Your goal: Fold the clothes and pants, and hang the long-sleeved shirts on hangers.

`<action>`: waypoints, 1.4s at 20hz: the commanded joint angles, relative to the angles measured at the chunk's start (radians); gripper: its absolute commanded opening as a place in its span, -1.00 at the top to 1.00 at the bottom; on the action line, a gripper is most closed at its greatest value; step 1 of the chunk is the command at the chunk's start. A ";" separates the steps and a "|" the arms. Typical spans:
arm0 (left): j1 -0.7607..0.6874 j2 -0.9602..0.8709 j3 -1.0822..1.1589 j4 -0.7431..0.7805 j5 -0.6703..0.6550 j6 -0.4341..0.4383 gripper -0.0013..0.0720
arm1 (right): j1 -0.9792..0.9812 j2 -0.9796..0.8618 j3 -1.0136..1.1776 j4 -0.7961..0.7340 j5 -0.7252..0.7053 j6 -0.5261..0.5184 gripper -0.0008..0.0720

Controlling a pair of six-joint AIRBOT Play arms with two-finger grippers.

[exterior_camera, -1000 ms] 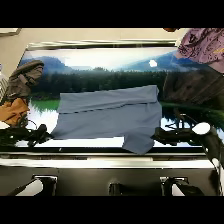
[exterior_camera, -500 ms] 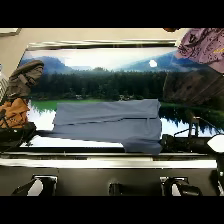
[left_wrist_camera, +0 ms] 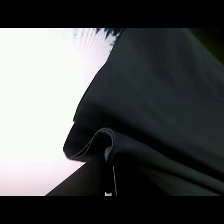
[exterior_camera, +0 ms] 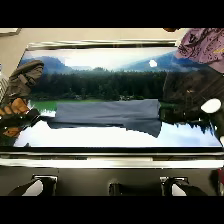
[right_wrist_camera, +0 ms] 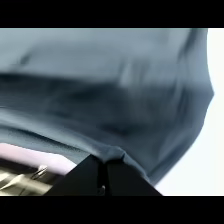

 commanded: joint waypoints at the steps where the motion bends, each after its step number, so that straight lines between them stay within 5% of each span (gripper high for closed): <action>1: -0.082 -0.175 0.119 -0.005 0.066 0.026 0.93 | 0.032 -0.178 0.152 0.010 -0.053 -0.046 0.92; 6: -0.144 -0.398 0.301 -0.004 0.065 0.025 0.93 | 0.127 -0.349 0.306 -0.135 -0.131 0.052 0.91; 16: -0.201 -0.570 0.408 -0.005 0.027 0.020 0.90 | 0.128 -0.502 0.364 -0.104 -0.181 0.094 0.85; 17: -0.201 -0.569 0.408 -0.005 0.027 0.010 0.74 | 0.128 -0.502 0.364 -0.104 -0.181 0.107 0.67; 19: -0.200 -0.568 0.424 -0.008 0.008 0.003 -0.06 | 0.119 -0.500 0.391 -0.103 -0.154 0.145 0.51; 21: -0.197 -0.565 0.475 0.005 -0.044 0.002 -0.62 | 0.076 -0.500 0.461 -0.078 -0.075 0.195 -0.08; 24: -0.185 -0.542 0.582 0.097 -0.156 -0.028 -0.71 | -0.063 -0.497 0.552 -0.006 0.102 0.133 -0.37; 26: -0.183 -0.512 0.639 0.187 -0.203 -0.077 -0.73 | -0.168 -0.497 0.531 0.035 0.180 0.069 -0.74; 28: -0.183 -0.481 0.666 0.218 -0.209 -0.085 -0.73 | -0.241 -0.497 0.469 0.116 0.188 0.005 -0.84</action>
